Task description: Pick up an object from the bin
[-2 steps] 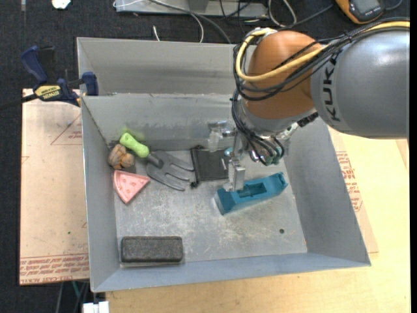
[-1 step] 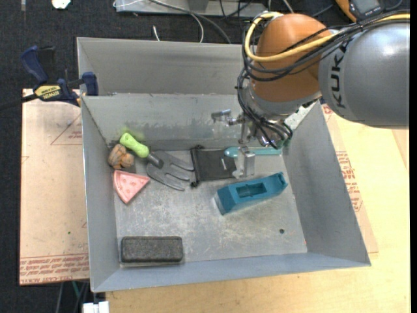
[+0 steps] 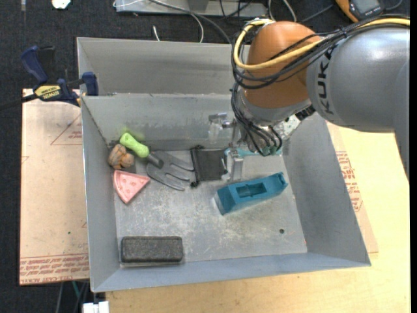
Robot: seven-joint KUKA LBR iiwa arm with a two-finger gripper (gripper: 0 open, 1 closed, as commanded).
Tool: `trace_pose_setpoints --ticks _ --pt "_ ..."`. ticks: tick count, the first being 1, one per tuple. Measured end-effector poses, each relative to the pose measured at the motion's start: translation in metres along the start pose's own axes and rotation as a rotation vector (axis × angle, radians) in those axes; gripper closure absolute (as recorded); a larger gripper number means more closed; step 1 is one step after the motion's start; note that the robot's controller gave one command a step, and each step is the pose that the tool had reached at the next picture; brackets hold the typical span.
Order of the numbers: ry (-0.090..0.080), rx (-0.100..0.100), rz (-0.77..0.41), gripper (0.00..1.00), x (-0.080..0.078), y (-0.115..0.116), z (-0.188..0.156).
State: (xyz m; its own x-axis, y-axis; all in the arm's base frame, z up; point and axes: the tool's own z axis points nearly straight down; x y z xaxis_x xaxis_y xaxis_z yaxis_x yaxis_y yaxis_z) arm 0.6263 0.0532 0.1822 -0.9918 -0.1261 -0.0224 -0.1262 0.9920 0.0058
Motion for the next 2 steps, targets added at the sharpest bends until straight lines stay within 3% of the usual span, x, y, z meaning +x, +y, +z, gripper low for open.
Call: trace_pose_setpoints --ticks 1,2 --pt "-0.006 0.002 -0.172 0.0 0.002 0.005 0.039" --pt "-0.006 -0.004 -0.079 0.0 0.012 -0.004 0.101"
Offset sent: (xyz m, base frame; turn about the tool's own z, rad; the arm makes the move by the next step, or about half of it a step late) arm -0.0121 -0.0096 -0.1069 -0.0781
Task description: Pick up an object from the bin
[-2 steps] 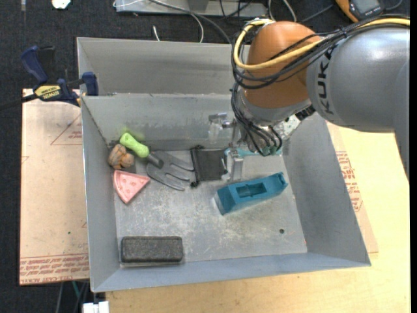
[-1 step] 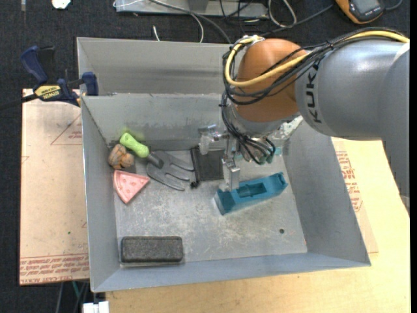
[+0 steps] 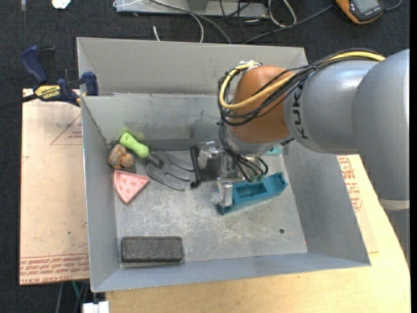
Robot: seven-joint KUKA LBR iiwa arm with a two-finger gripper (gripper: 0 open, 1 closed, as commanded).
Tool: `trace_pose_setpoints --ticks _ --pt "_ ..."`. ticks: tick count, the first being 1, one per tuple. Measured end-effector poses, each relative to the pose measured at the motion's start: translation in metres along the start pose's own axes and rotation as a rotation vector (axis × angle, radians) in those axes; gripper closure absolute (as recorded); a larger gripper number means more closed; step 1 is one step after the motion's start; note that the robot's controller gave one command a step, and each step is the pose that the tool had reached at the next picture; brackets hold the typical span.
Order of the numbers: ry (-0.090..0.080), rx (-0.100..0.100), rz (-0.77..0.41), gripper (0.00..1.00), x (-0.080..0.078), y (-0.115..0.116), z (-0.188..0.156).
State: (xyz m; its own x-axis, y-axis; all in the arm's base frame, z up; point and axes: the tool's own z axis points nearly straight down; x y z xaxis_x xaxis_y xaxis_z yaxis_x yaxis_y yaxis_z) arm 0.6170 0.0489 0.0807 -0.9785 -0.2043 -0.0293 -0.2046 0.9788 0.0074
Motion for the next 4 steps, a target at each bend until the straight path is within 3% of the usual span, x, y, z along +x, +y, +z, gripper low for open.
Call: trace_pose_setpoints --ticks 1,2,3,4 --pt "-0.002 -0.001 -0.074 0.0 -0.002 0.003 0.015" --pt "-0.001 -0.005 -0.096 0.0 0.019 -0.039 0.011" --pt "-0.001 -0.011 -0.001 0.0 0.026 -0.07 0.005" --pt "-0.005 -0.006 0.098 0.0 0.008 -0.058 0.004"
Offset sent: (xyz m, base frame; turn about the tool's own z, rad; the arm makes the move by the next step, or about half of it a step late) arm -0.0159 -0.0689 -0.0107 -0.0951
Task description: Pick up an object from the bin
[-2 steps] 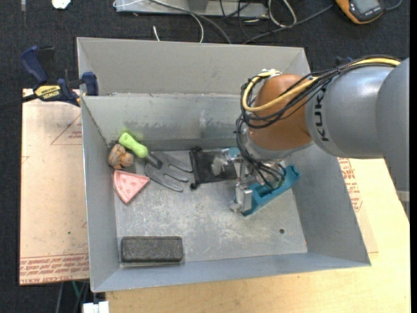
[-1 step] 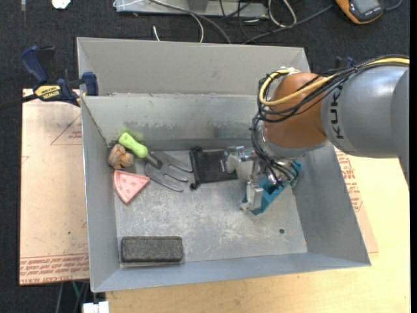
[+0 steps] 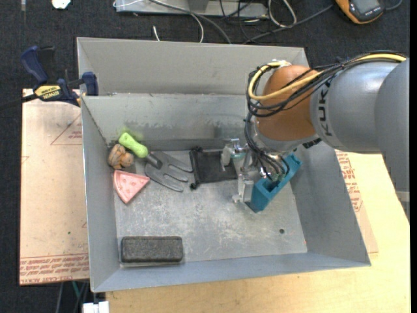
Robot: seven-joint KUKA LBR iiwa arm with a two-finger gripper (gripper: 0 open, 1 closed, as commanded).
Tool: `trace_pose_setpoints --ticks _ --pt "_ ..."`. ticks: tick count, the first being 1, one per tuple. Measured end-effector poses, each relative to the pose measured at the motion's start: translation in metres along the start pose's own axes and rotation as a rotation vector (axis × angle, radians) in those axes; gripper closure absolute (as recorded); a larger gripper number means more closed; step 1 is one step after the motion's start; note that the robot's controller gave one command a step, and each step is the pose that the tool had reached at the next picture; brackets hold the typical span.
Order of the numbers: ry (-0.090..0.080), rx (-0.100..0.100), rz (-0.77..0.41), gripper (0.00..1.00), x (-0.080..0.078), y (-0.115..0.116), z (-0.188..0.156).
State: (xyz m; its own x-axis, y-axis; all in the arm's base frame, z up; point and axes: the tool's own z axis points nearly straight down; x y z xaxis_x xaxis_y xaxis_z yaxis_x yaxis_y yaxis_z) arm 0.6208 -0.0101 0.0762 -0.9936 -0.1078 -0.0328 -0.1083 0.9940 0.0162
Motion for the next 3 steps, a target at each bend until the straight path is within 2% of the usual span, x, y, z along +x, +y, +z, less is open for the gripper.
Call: trace_pose_setpoints --ticks 1,2,3 --pt "0.003 -0.002 0.096 0.0 -0.019 0.006 -0.035" --pt "-0.003 -0.002 0.086 0.0 -0.03 0.017 -0.023" --pt "-0.003 -0.002 0.166 0.0 0.019 0.065 -0.001"
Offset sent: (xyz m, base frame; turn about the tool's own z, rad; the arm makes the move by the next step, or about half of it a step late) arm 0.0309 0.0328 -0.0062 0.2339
